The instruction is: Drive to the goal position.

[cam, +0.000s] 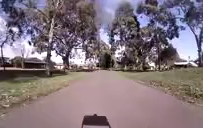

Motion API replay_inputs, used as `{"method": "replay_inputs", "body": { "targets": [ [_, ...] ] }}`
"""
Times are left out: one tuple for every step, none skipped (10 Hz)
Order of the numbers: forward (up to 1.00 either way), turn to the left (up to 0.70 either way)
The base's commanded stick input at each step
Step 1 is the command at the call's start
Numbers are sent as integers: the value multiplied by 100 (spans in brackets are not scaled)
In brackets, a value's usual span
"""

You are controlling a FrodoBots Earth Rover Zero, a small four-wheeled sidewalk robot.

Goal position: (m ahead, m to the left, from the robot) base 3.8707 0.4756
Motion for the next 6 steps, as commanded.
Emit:
{"method": "replay_inputs", "body": {
  "targets": [
    [100,0],
    [100,0],
    [100,0],
    [100,0],
    [100,0],
    [100,0]
  ]
}}
